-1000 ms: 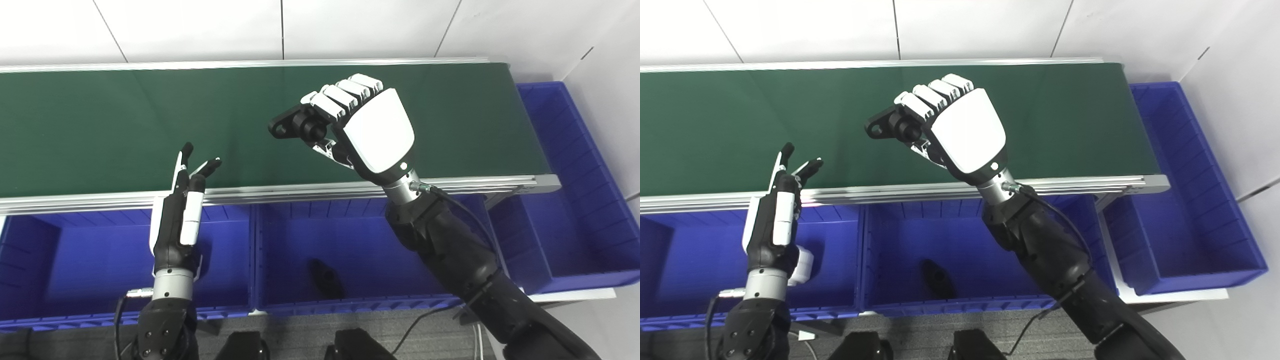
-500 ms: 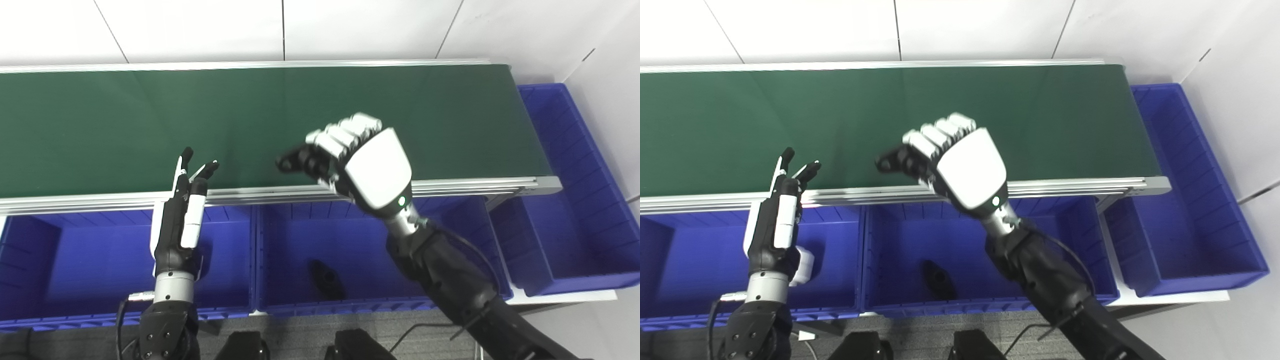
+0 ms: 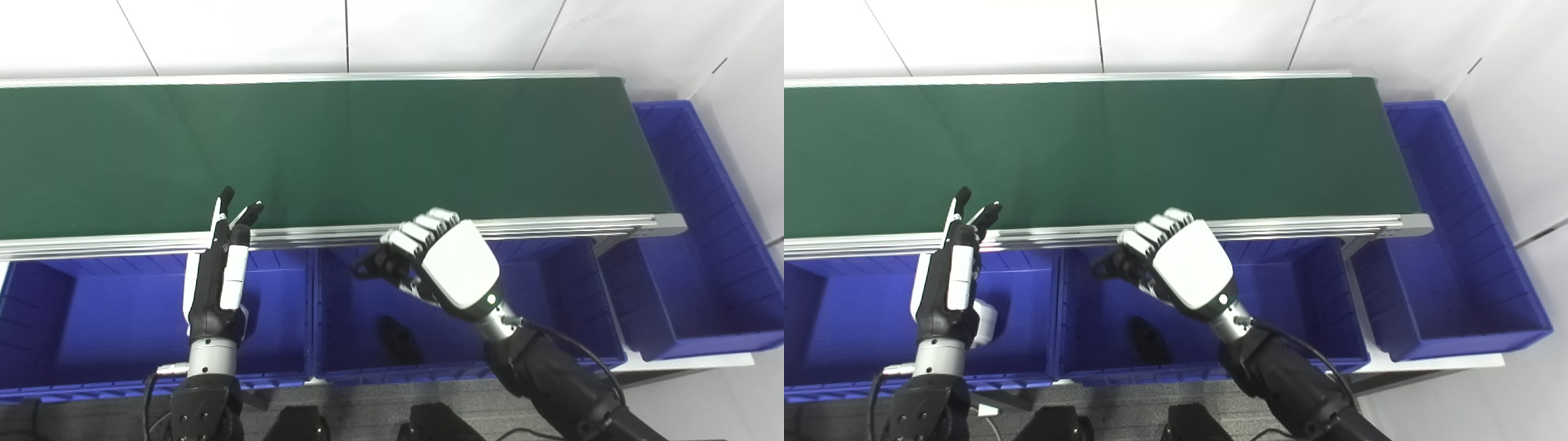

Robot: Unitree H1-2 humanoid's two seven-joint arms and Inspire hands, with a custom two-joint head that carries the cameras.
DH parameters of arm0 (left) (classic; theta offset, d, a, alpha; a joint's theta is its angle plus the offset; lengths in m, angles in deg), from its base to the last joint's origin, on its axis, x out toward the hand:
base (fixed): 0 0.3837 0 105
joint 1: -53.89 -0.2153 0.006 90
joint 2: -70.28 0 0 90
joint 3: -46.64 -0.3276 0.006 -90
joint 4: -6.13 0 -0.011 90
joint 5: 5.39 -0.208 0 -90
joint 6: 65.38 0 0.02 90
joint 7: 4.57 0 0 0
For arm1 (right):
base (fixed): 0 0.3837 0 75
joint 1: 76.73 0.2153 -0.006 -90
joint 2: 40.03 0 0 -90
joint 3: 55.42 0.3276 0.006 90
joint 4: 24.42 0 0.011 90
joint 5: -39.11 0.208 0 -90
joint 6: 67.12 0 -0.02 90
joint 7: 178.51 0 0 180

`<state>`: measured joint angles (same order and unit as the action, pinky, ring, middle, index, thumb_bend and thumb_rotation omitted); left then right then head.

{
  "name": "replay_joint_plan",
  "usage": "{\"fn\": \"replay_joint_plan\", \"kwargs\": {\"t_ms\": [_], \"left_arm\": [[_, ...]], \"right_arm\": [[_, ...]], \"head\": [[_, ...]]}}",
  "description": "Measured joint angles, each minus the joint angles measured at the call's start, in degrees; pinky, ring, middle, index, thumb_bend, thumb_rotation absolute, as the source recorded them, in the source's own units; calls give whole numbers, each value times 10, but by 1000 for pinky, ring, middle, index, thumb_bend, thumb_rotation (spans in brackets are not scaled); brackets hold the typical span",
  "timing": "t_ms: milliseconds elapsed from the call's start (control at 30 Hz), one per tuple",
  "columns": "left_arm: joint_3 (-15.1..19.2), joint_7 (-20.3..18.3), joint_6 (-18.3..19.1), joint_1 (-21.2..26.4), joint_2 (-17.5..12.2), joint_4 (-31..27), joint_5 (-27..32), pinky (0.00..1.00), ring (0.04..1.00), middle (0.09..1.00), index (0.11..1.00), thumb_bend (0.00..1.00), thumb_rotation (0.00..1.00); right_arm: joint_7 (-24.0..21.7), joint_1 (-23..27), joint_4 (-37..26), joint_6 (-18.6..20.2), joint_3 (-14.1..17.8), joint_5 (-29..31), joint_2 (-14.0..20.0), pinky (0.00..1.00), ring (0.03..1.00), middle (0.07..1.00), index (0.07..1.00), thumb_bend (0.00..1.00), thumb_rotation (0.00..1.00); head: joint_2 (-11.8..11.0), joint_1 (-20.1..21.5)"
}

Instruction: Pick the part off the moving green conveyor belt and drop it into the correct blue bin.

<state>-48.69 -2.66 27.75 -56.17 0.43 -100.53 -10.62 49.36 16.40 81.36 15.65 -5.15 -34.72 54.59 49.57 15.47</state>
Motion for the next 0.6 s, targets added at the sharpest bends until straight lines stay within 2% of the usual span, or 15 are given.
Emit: {"fn": "replay_joint_plan", "kwargs": {"t_ms": [167, 267, 367, 400, 433, 500, 533, 600], "left_arm": [[-1, 1, -2, 0, 1, 1, -2, 1000, 908, 846, 1000, 523, 969], [-2, 3, -3, 0, 3, 2, -2, 1000, 910, 846, 1000, 519, 970], [-2, 4, -6, -1, 5, 2, -2, 1000, 917, 848, 1000, 549, 971], [-2, 4, -6, -1, 6, 2, -2, 1000, 914, 846, 1000, 545, 970], [-2, 4, -6, -1, 6, 1, -2, 1000, 913, 847, 1000, 544, 970], [-2, 5, -6, -1, 7, 1, -2, 1000, 913, 848, 1000, 544, 970], [-2, 5, -6, -1, 8, 1, -2, 1000, 912, 850, 1000, 549, 960], [-2, 5, -6, -1, 9, 1, -1, 1000, 911, 849, 1000, 551, 961]], "right_arm": [[0, -1, 33, -10, -9, 12, 4, 236, 269, 394, 492, 526, 0], [-1, 1, 62, -23, -17, 16, 6, 283, 325, 413, 499, 529, 0], [-7, 1, 85, -24, -18, 27, 7, 292, 330, 411, 498, 530, 0], [-15, 0, 88, -24, -17, 32, 7, 311, 352, 442, 497, 523, 101], [-28, 1, 88, -24, -17, 35, 7, 355, 406, 498, 572, 654, 279], [-60, 1, 88, -20, -16, 36, 6, 395, 455, 546, 651, 794, 433], [-71, 0, 88, -17, -16, 35, 5, 560, 622, 699, 776, 897, 566], [-84, 0, 88, -12, -16, 30, 5, 693, 744, 813, 873, 944, 672]], "head": [[1, -3], [0, -4], [0, -5], [0, -5], [0, -5], [0, -5], [0, -5], [1, -6]]}}
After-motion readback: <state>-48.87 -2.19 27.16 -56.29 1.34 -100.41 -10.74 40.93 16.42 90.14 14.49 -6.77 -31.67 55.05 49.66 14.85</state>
